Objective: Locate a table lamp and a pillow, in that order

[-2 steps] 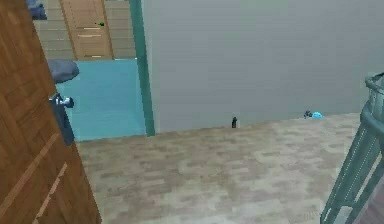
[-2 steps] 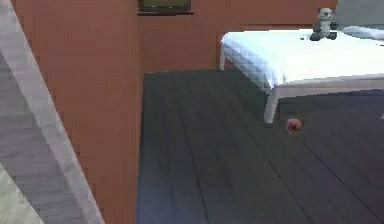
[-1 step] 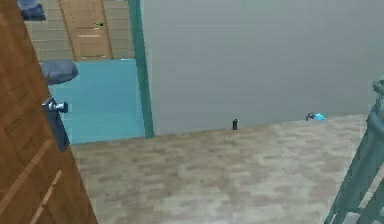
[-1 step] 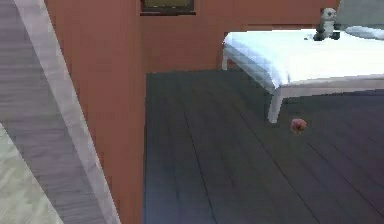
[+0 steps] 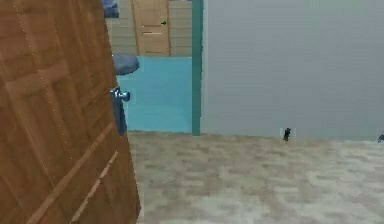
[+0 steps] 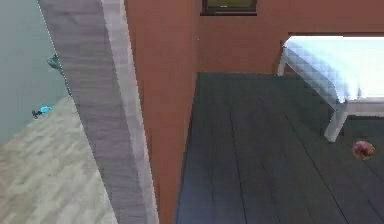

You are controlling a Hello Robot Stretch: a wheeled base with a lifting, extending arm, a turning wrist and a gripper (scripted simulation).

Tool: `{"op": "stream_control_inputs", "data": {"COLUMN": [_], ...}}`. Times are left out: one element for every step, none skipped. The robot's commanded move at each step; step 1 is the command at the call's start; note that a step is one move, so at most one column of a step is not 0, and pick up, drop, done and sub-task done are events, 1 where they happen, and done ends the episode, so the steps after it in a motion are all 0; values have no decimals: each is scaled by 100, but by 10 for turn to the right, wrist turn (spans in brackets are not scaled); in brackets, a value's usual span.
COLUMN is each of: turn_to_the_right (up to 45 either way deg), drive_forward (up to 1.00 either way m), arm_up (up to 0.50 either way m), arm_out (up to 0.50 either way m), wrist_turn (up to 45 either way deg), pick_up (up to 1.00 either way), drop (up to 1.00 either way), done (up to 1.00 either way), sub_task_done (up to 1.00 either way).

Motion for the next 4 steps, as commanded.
{"op": "stream_control_inputs", "data": {"turn_to_the_right": [0,-60,0,330], "drive_forward": [100,0,25,0], "arm_up": [0,0,0,0], "arm_out": [0,0,0,0], "wrist_turn": [0,0,0,0], "pick_up": [0,0,0,0], "drop": [0,0,0,0], "done": [0,0,0,0], "sub_task_done": [0,0,0,0]}}
